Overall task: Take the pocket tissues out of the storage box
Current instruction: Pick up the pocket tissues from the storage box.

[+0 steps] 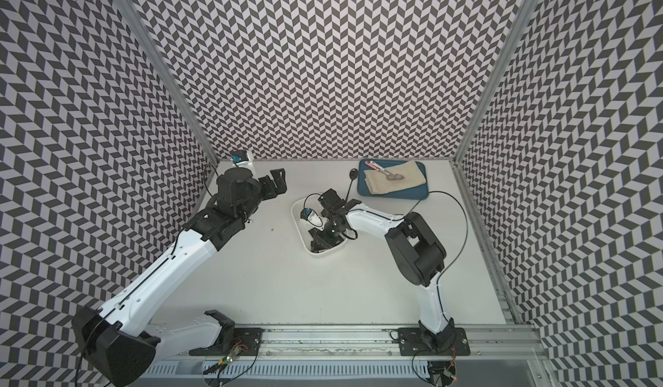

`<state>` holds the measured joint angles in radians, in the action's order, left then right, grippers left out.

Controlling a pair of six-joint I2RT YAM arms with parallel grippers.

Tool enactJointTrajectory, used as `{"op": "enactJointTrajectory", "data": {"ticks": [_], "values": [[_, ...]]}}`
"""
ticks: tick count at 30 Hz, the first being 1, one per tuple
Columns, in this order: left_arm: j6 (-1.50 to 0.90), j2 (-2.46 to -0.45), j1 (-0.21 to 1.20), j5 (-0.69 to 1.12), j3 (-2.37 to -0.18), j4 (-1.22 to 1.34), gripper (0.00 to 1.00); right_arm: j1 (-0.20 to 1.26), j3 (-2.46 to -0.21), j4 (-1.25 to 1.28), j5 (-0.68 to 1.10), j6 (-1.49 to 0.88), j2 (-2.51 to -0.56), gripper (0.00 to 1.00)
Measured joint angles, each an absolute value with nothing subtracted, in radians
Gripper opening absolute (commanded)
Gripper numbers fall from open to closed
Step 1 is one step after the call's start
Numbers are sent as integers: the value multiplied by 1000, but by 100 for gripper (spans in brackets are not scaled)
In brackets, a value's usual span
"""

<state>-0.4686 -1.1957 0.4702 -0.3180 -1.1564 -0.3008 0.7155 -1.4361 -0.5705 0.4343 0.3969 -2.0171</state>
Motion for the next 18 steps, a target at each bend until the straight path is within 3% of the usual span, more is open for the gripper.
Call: {"op": "enactJointTrajectory", "data": {"ticks": [2,5,18], "values": [[-469,-1195,470,-318,-1156,-301,99,717,-1441,-574,435,397,-2023,12],[-469,-1195,468,-317,-1155,-301,99,717,-1451,-575,436,401,-2028,3],[-469,-1185,457,-315,-1153,-301,99,704,-1452,-570,439,366,-2013,0]]}}
